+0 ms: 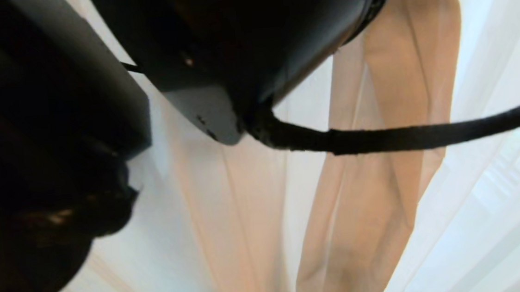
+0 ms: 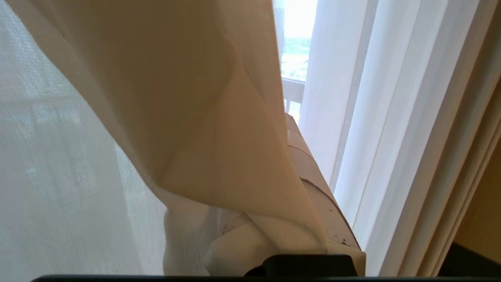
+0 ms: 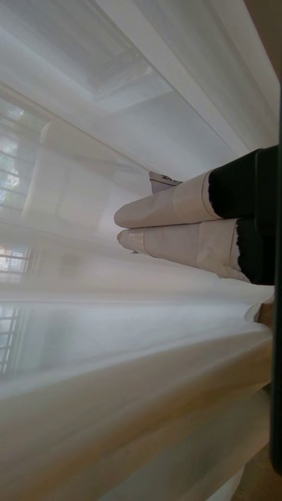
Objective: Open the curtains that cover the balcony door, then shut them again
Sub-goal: Close the inner curtains on both sides
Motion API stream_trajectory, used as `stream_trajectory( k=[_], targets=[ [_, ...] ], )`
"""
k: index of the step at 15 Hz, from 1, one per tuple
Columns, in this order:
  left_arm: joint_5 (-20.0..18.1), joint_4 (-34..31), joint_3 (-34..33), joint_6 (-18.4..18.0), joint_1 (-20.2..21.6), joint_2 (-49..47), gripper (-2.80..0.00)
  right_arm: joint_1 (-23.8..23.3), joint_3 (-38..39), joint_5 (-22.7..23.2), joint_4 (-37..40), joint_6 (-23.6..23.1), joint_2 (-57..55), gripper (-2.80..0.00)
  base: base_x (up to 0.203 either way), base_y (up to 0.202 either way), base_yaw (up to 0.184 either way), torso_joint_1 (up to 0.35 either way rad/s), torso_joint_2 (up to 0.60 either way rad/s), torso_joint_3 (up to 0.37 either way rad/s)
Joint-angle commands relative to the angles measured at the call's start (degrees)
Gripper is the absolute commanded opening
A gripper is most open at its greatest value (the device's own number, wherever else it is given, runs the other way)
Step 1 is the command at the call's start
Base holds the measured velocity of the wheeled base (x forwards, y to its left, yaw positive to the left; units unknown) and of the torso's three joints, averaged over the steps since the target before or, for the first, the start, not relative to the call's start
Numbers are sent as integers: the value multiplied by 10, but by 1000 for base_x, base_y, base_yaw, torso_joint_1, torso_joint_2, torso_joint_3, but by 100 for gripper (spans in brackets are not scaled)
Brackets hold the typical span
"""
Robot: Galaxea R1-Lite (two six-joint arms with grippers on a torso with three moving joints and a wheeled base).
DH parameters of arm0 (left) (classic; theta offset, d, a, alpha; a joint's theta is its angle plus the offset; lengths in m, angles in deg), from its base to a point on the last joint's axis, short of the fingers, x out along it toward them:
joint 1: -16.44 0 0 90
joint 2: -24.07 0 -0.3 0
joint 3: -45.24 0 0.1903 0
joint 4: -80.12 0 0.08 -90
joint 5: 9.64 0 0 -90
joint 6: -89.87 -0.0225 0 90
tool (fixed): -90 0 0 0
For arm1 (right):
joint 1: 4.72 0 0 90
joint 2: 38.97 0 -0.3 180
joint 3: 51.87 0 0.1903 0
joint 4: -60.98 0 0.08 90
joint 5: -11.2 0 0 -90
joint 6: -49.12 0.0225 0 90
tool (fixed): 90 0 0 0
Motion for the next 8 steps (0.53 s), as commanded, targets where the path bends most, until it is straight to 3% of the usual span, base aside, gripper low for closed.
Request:
stream_trajectory(
  k=[1, 6, 8],
  targets=[
    [1, 0, -1, 2, 0, -22, -280, 0, 0, 1, 0, -1, -1, -280, 0, 0, 0, 0, 0, 0],
    [7, 2, 7, 2, 6, -24, -280, 0, 0, 1, 0, -1, -1, -280, 0, 0, 0, 0, 0, 0],
    [44, -2, 16, 1, 22, -20, -280, 0, 0, 1, 0, -1, -1, -280, 0, 0, 0, 0, 0, 0]
  ],
)
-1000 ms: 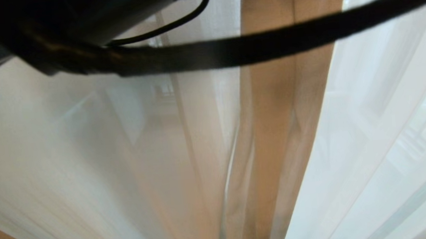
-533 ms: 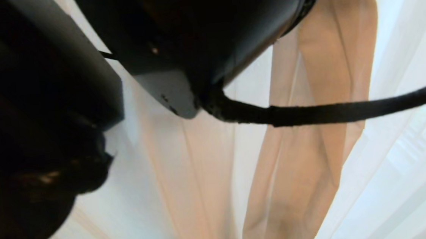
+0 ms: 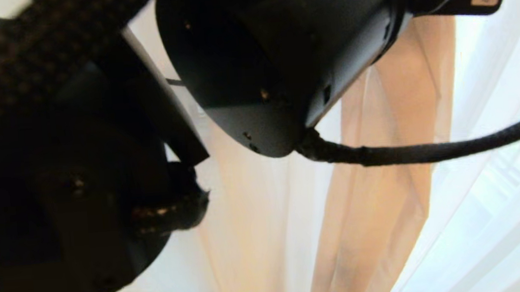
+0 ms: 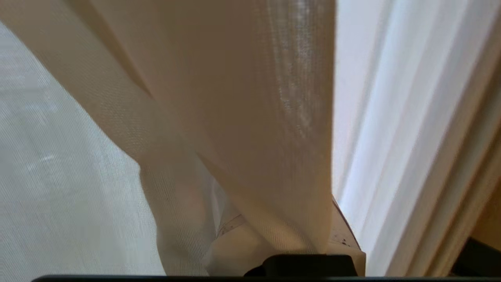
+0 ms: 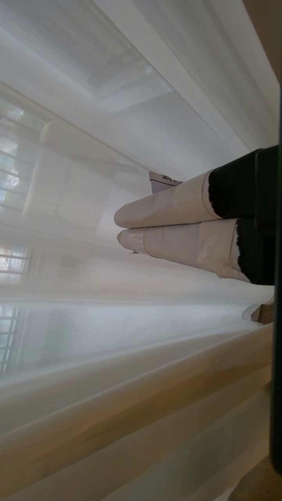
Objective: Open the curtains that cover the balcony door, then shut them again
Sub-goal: Close the inner curtains on both sides
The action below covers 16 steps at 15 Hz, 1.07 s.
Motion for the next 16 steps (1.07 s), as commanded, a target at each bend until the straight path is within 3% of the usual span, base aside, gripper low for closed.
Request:
stream_trajectory(
  k=[1, 8, 12, 16],
  targets=[
    [41, 2, 12, -1, 19, 4, -280, 0, 0, 0, 0, -1, -1, -280, 0, 0, 0, 0, 0, 0],
    [146, -4, 25, -6, 100, 13, -280, 0, 0, 0, 0, -1, -1, -280, 0, 0, 0, 0, 0, 0],
    [153, -16, 28, -3, 123, 13, -280, 0, 0, 0, 0, -1, -1, -280, 0, 0, 0, 0, 0, 0],
    [147, -17, 26, -6, 91, 19, -280, 0, 0, 0, 0, -1, -1, -280, 0, 0, 0, 0, 0, 0]
  ],
)
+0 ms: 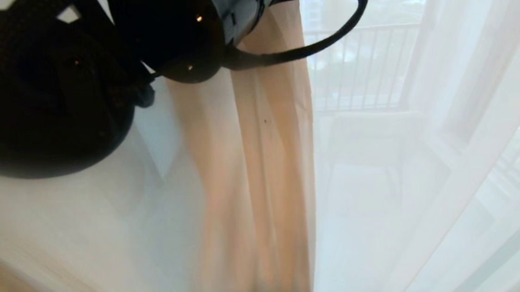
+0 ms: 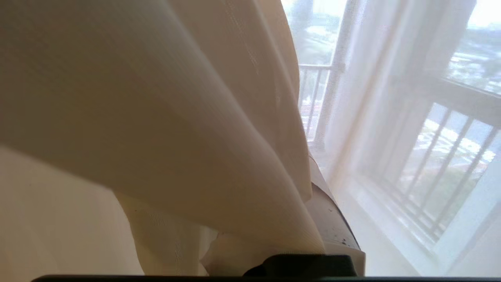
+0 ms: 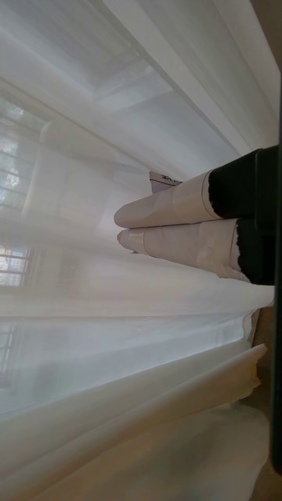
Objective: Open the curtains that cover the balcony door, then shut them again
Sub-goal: Close the inner curtains on both sides
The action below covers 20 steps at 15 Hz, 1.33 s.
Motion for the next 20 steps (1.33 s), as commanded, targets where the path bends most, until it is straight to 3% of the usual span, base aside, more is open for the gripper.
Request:
stream_trajectory(
  k=[1, 3, 5, 9, 20],
  targets=[
    [-6, 2, -2, -2, -36, 12, -280, 0, 0, 1, 0, -1, -1, -280, 0, 0, 0, 0, 0, 0],
    [-37, 2, 0, -4, -76, 17, -280, 0, 0, 1, 0, -1, -1, -280, 0, 0, 0, 0, 0, 0],
    [-97, 3, 6, -2, -111, 14, -280, 0, 0, 1, 0, -1, -1, -280, 0, 0, 0, 0, 0, 0],
    [-188, 4, 25, -4, -154, -16, -280, 0, 0, 1, 0, -1, -1, -280, 0, 0, 0, 0, 0, 0],
    [-203, 2, 110, -6, -196, -118, -280, 0, 0, 1, 0, -1, -1, -280, 0, 0, 0, 0, 0, 0]
  ],
)
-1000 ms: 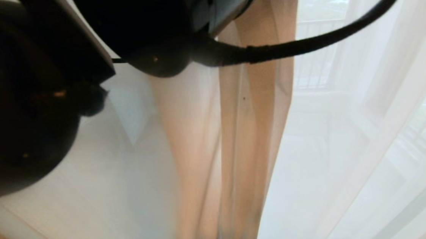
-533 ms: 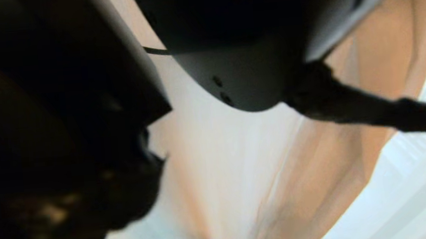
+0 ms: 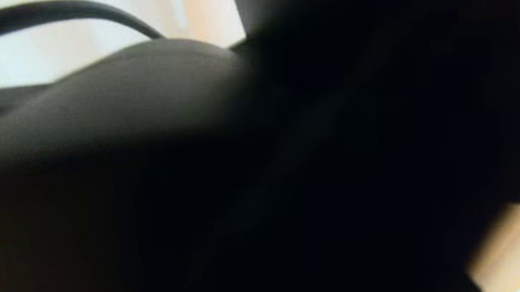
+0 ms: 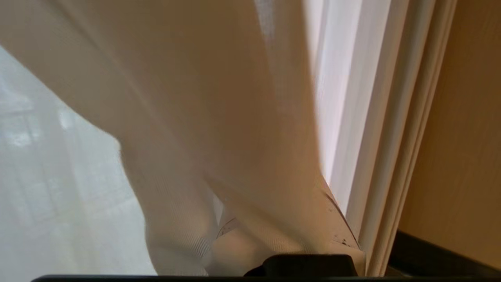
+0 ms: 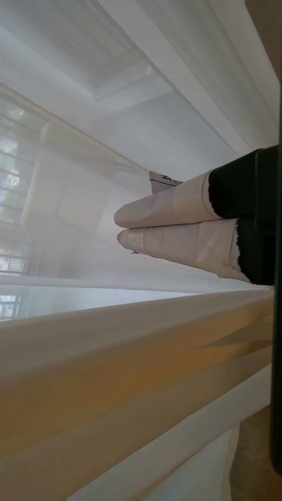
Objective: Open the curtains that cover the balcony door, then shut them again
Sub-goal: Close the inner curtains on both sides
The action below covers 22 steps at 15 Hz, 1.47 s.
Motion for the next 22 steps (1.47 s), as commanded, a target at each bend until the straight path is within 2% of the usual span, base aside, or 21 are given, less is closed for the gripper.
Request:
stream_trajectory(
  k=[1, 5, 7, 12, 16, 18, 19, 22],
  targets=[
    [1, -2, 17, -1, -6, -27, -280, 0, 0, 0, 0, -1, -1, -280, 0, 0, 0, 0, 0, 0],
    [10, -2, 28, 1, -2, -31, -280, 0, 0, 0, 0, -1, -1, -280, 0, 0, 0, 0, 0, 0],
    [29, -2, 33, 1, 12, -28, -280, 0, 0, 0, 0, -1, -1, -280, 0, 0, 0, 0, 0, 0],
    [139, -3, 32, -10, 64, -6, -280, 0, 0, 0, 0, -1, -1, -280, 0, 0, 0, 0, 0, 0],
    [256, -2, 32, -89, 115, 15, -280, 0, 0, 0, 0, -1, -1, -280, 0, 0, 0, 0, 0, 0],
    [315, -2, 29, -114, 130, 23, -280, 0, 0, 0, 0, -1, -1, -280, 0, 0, 0, 0, 0, 0],
    [333, -2, 27, -119, 135, 29, -280, 0, 0, 0, 0, -1, -1, -280, 0, 0, 0, 0, 0, 0],
    [342, -10, 25, -126, 144, 43, -280, 0, 0, 0, 0, -1, -1, -280, 0, 0, 0, 0, 0, 0]
  ],
)
